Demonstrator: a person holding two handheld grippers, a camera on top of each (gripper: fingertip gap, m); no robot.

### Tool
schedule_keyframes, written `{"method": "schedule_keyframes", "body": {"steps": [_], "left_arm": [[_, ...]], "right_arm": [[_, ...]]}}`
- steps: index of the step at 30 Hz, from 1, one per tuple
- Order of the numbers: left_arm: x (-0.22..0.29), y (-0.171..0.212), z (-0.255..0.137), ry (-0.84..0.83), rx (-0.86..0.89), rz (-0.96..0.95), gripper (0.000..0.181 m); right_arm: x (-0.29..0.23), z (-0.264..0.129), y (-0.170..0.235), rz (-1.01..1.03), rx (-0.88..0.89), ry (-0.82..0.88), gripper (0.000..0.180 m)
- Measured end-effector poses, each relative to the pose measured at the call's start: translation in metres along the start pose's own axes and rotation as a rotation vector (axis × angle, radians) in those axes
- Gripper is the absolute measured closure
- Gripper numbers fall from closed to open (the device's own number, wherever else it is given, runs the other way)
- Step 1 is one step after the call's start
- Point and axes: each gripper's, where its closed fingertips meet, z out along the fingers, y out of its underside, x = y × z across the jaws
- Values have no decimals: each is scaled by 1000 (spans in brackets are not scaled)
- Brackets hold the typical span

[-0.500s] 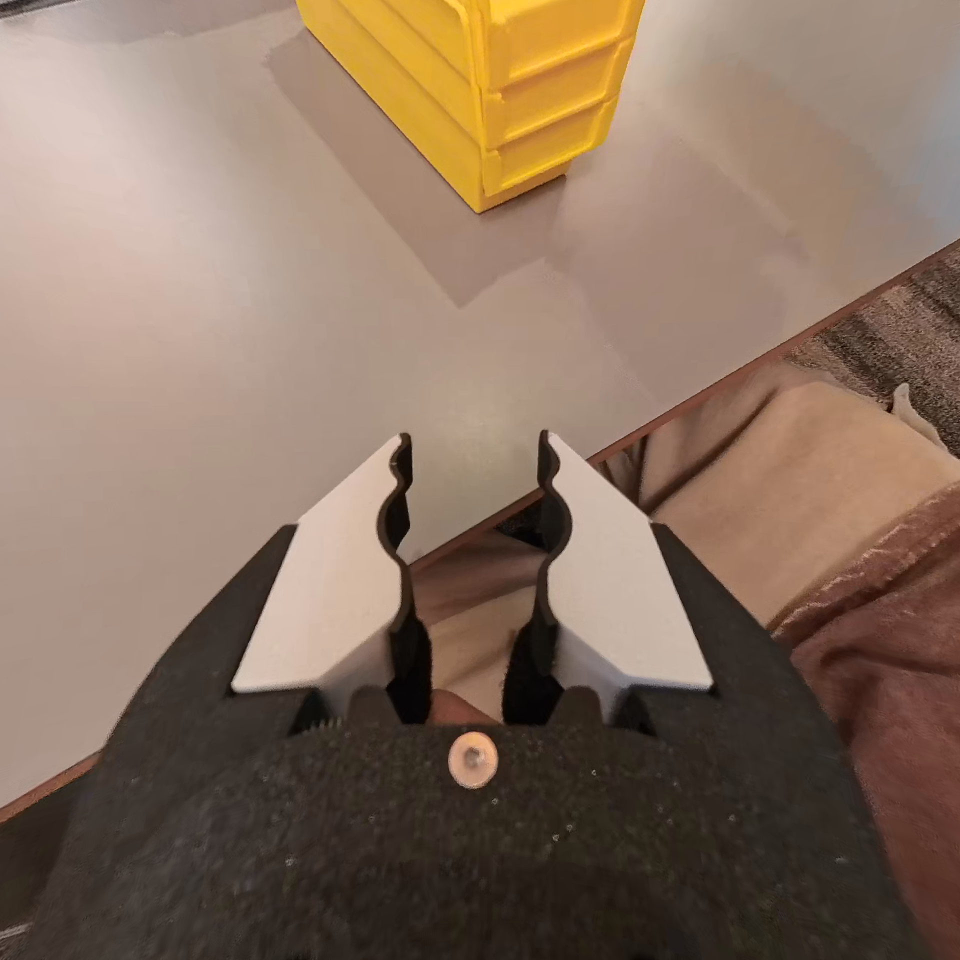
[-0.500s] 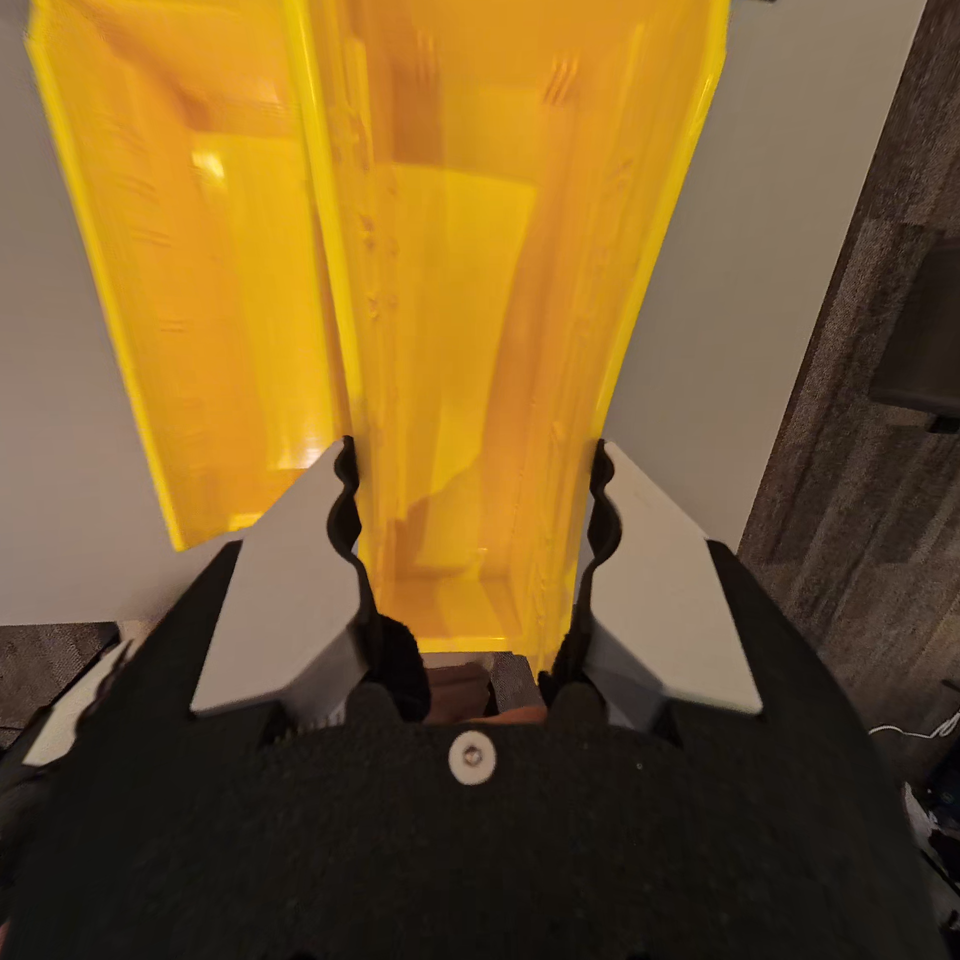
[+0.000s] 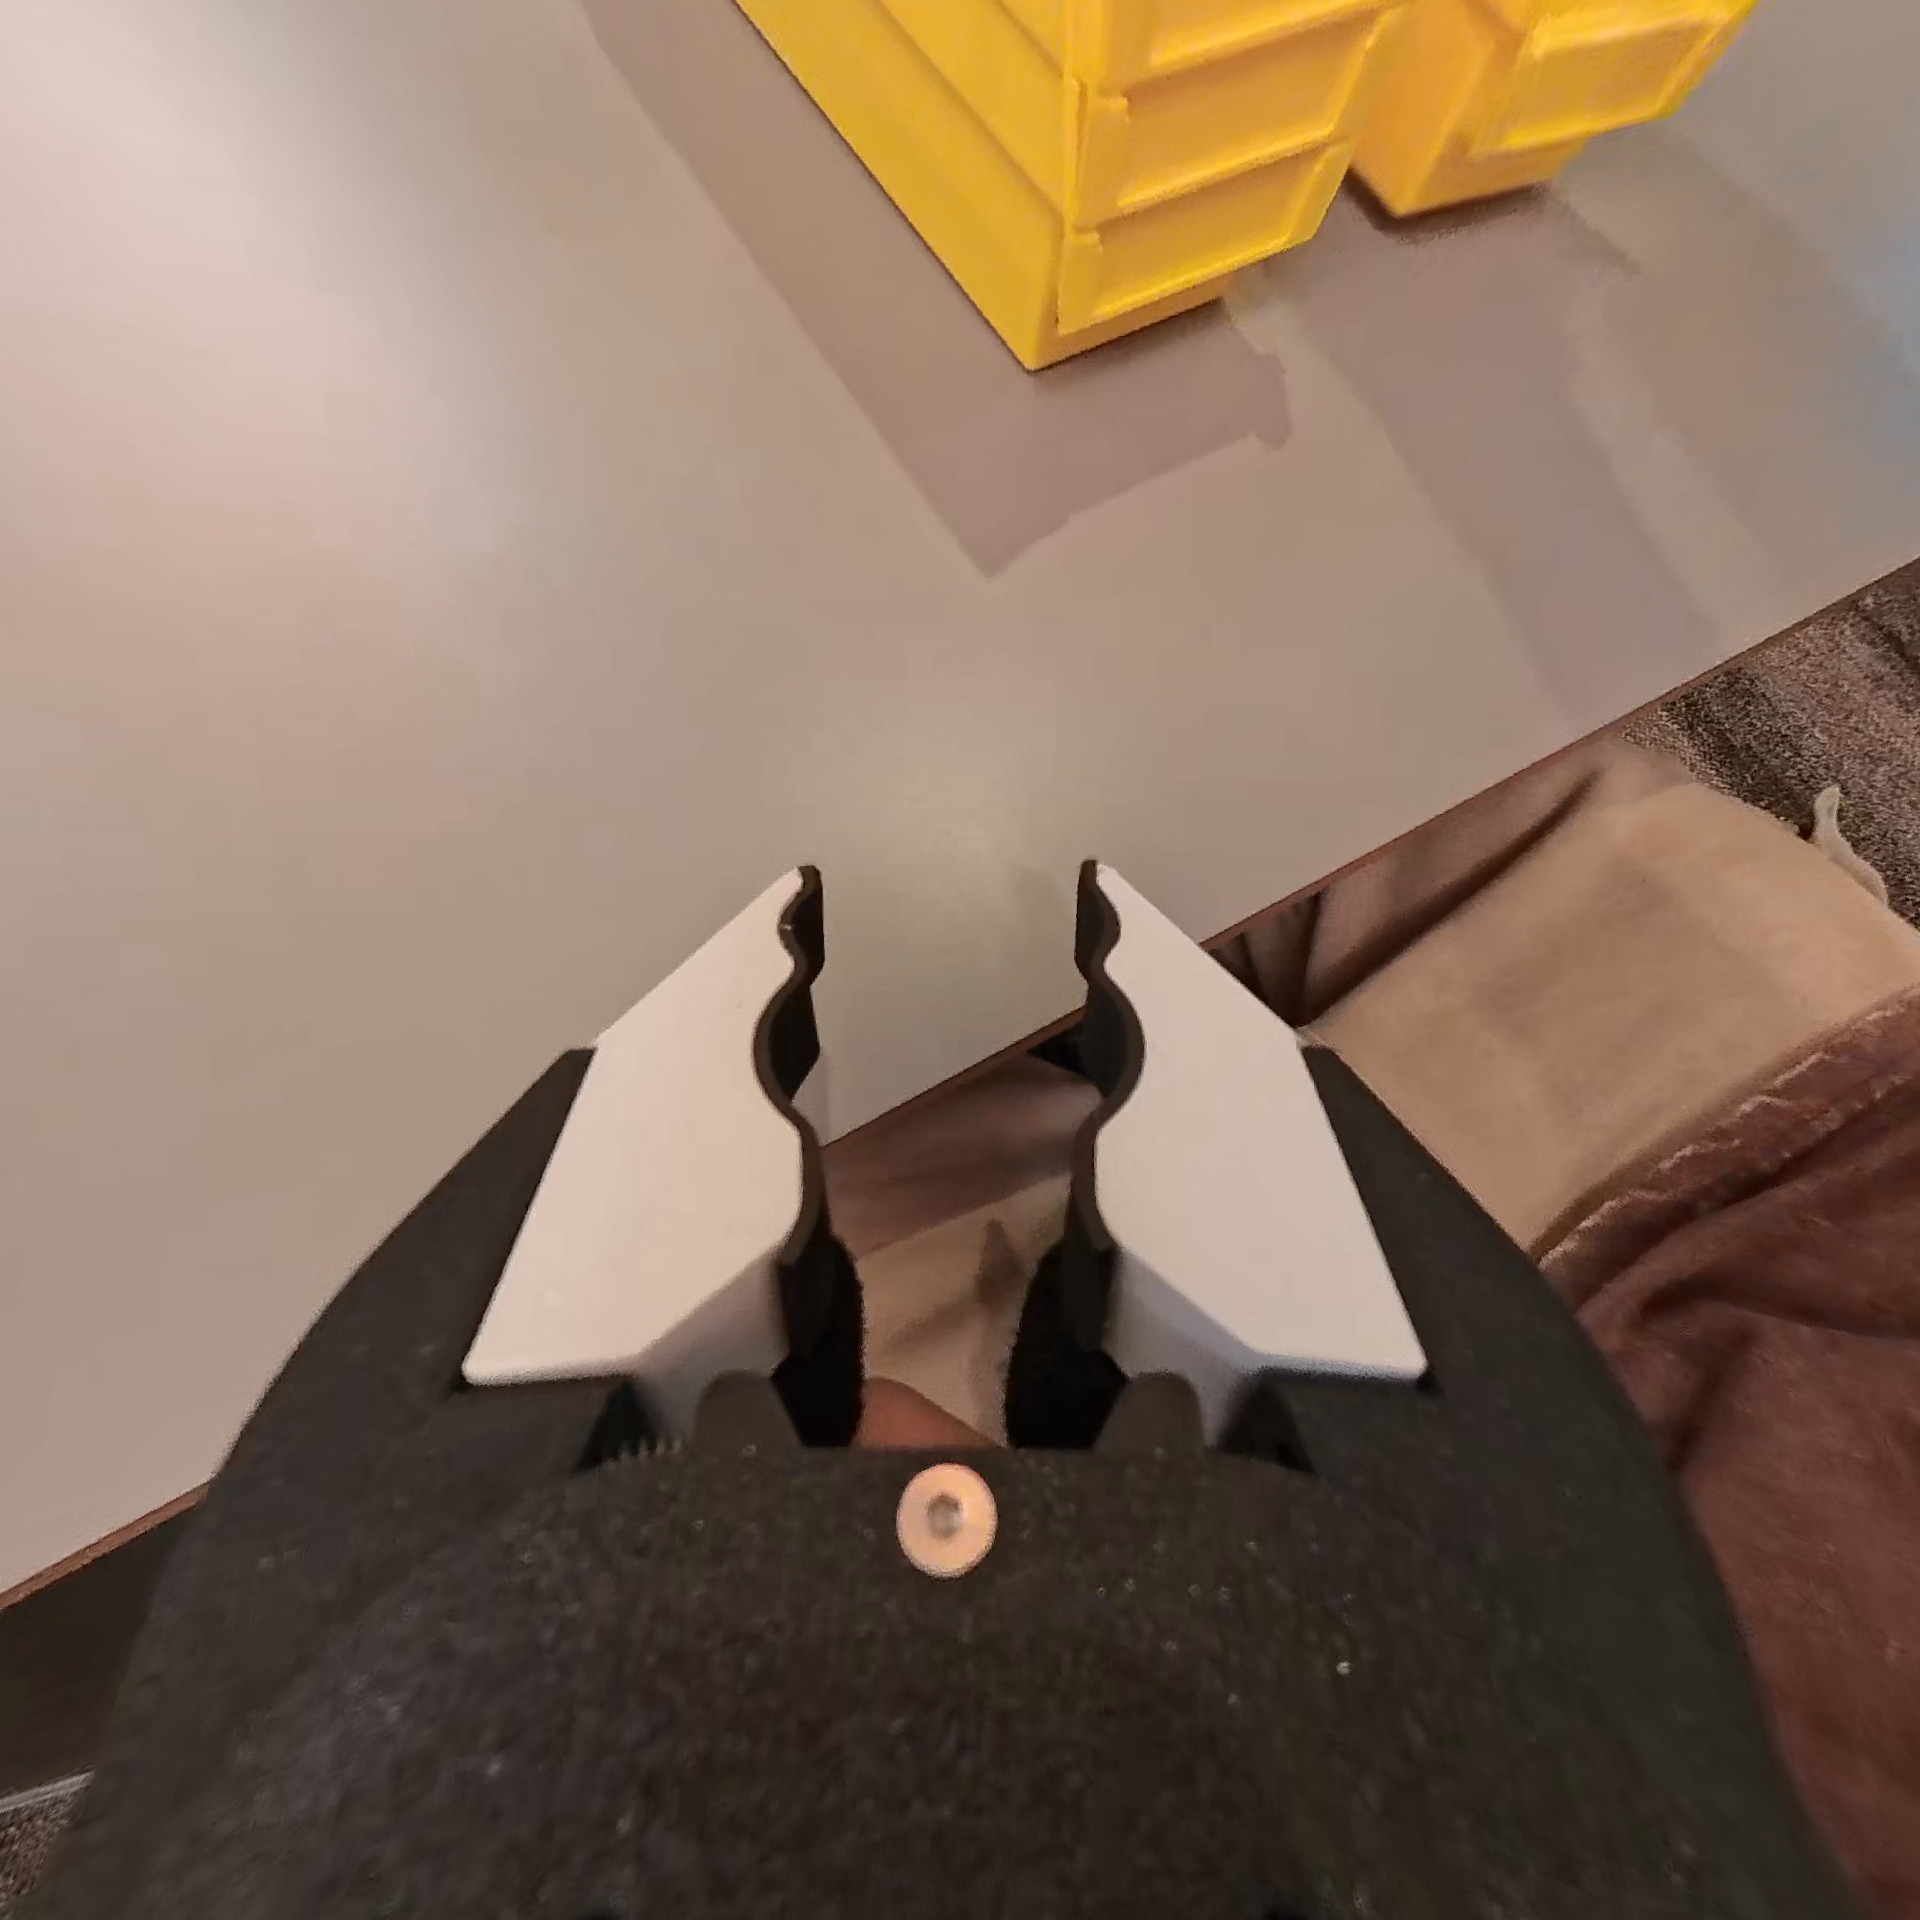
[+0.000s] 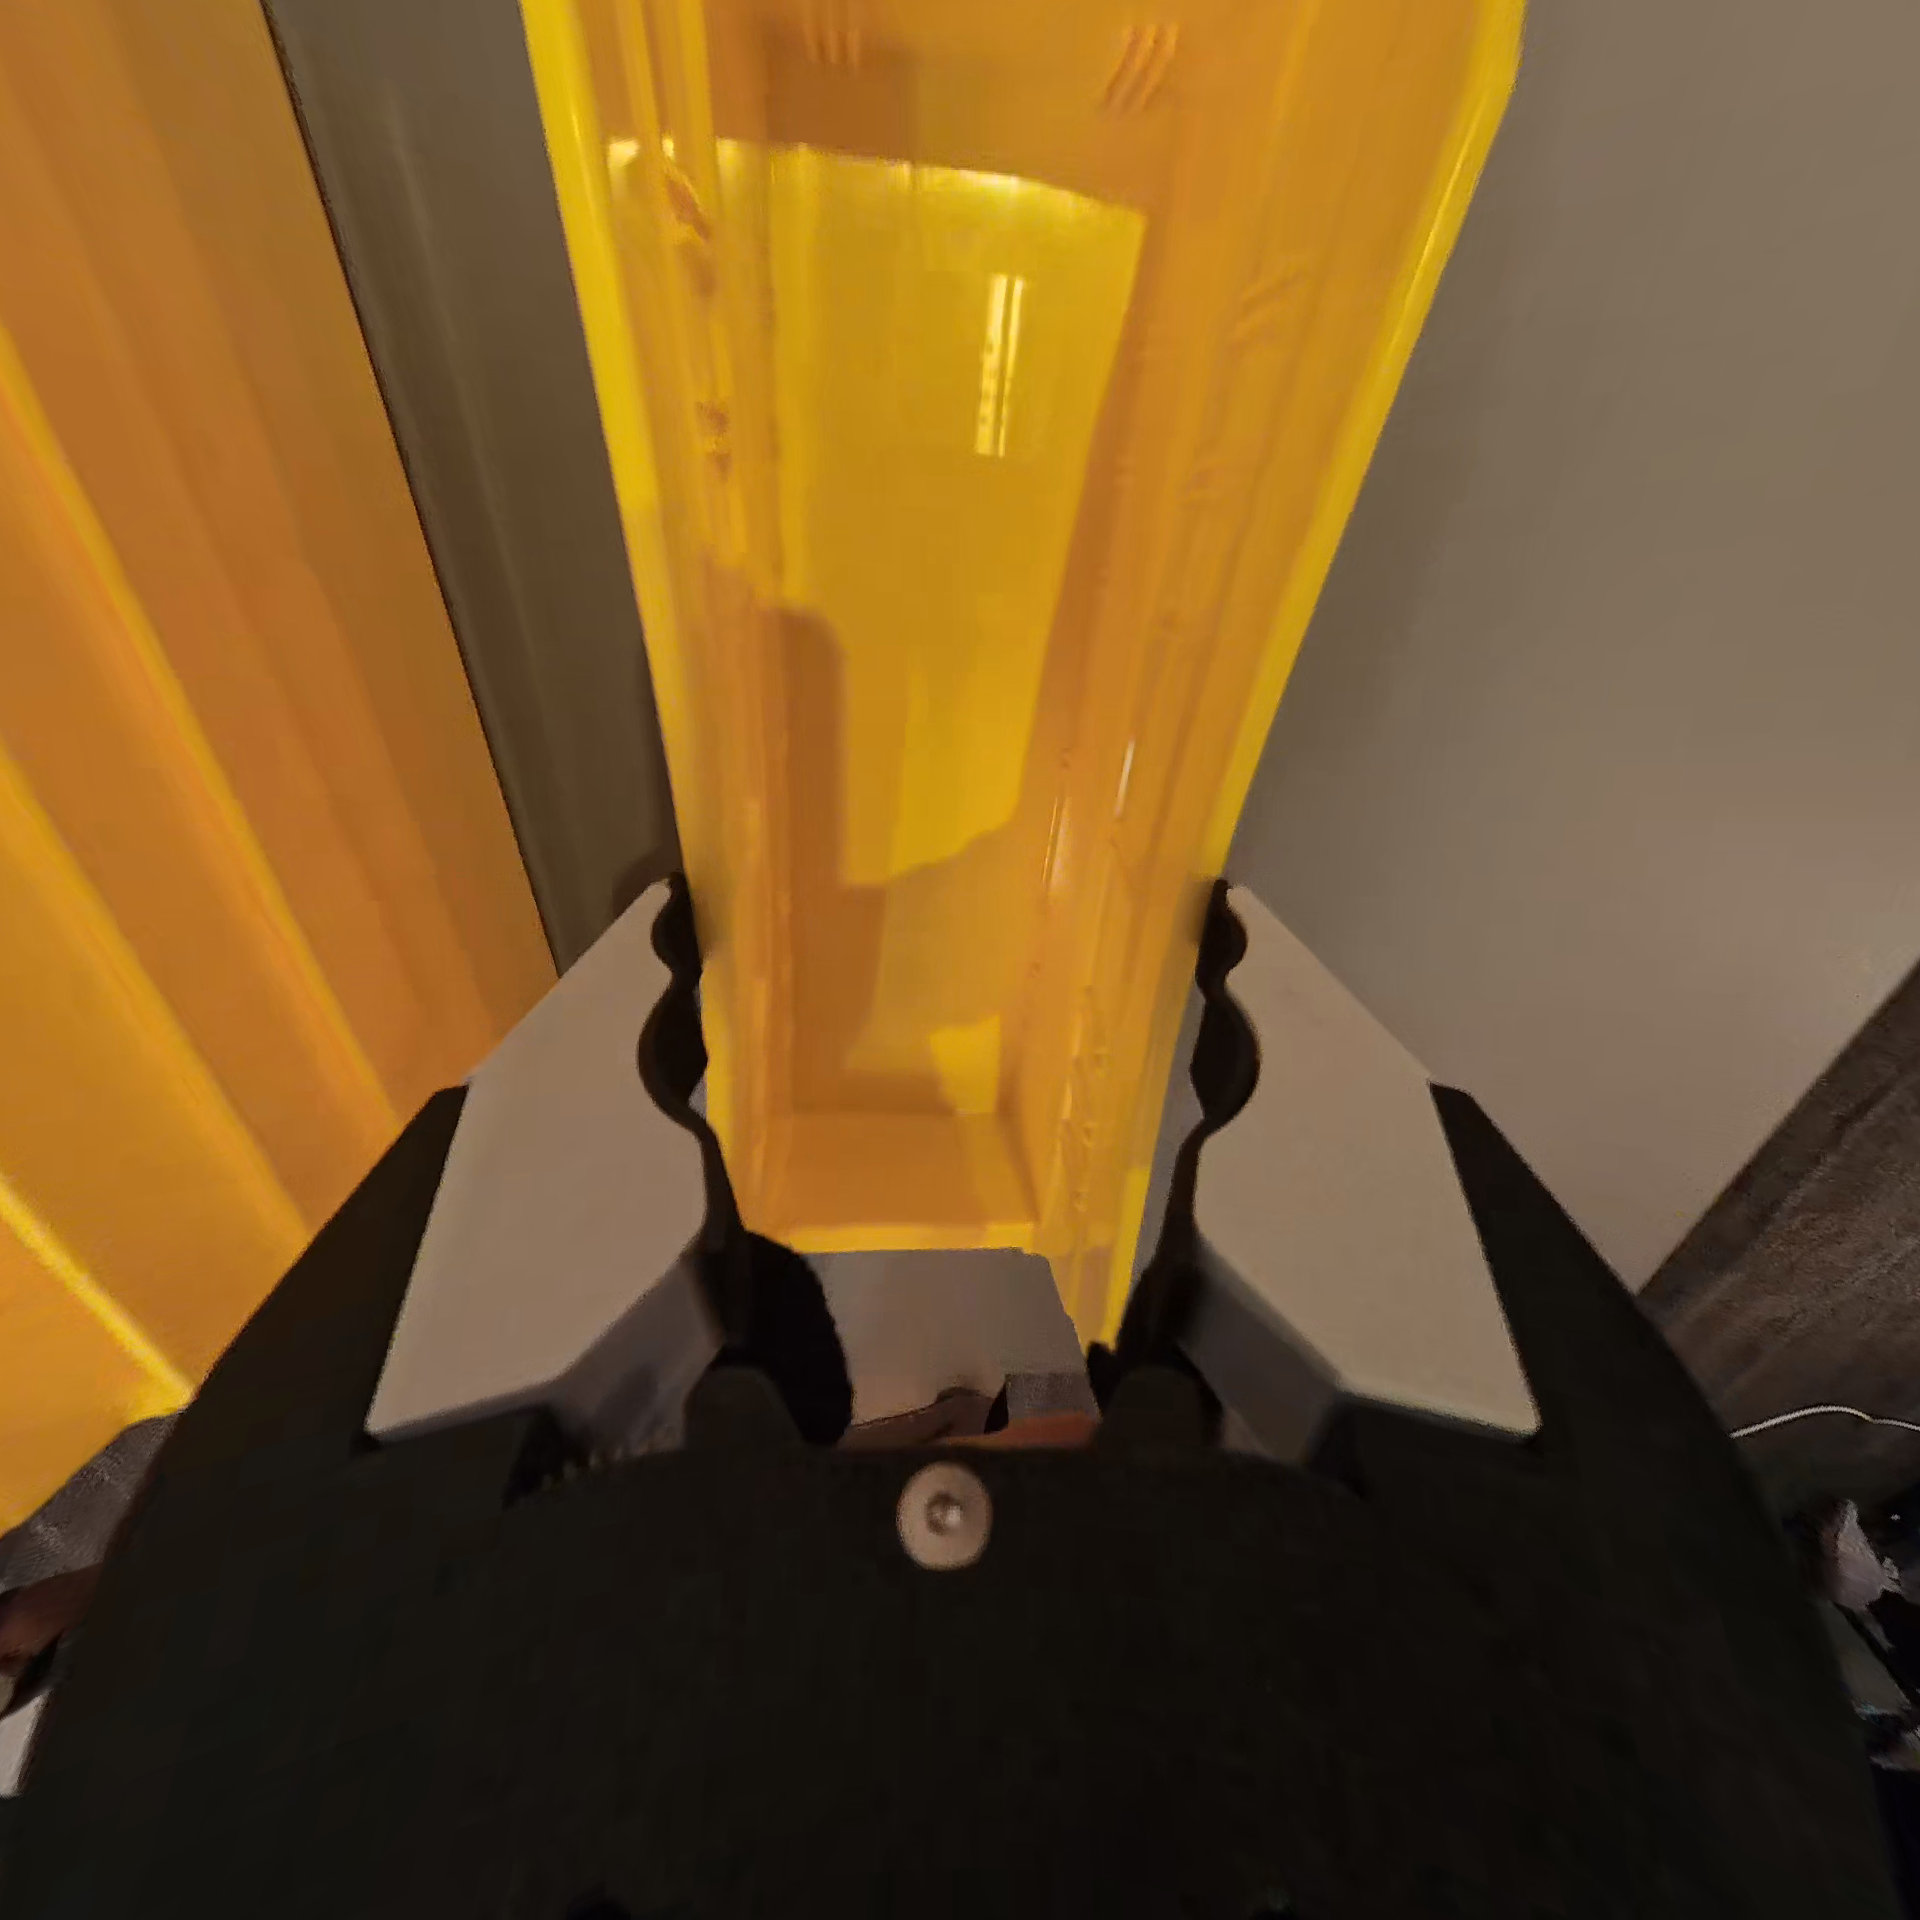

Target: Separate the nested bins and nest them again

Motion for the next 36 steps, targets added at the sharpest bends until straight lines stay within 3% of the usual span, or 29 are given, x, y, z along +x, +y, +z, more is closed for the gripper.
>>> {"method": "schedule_keyframes", "body": {"steps": [7, 13, 16, 20, 23, 26, 31, 32, 36], "left_arm": [[4, 1, 0, 5, -5, 24, 134], [4, 0, -4, -2, 9, 37, 133], [6, -2, -4, -6, 20, 43, 129], [14, -15, -1, 40, 51, -3, 124], [8, -53, 6, 31, 103, -52, 124], [2, -120, 23, 26, 99, -64, 113], [4, -218, 92, 2, -106, -117, 66], [1, -228, 109, -30, -172, -137, 60], [-2, -253, 161, -142, -368, -213, 50]], "right_arm": [[-3, 8, -6, 4, 61, 19, 63], [-12, -38, -21, -27, 407, -80, 54], [-34, -69, 13, -108, 584, -217, 55], [-55, -78, 107, -200, 847, -306, 69], [-91, -93, 182, -244, 1063, -504, 79], [-110, -96, 238, -246, 1168, -603, 83], [-82, -61, 275, -261, 1293, -319, 85], [-75, -59, 277, -261, 1309, -263, 95], [-77, -52, 272, -290, 1268, -279, 97]]}}
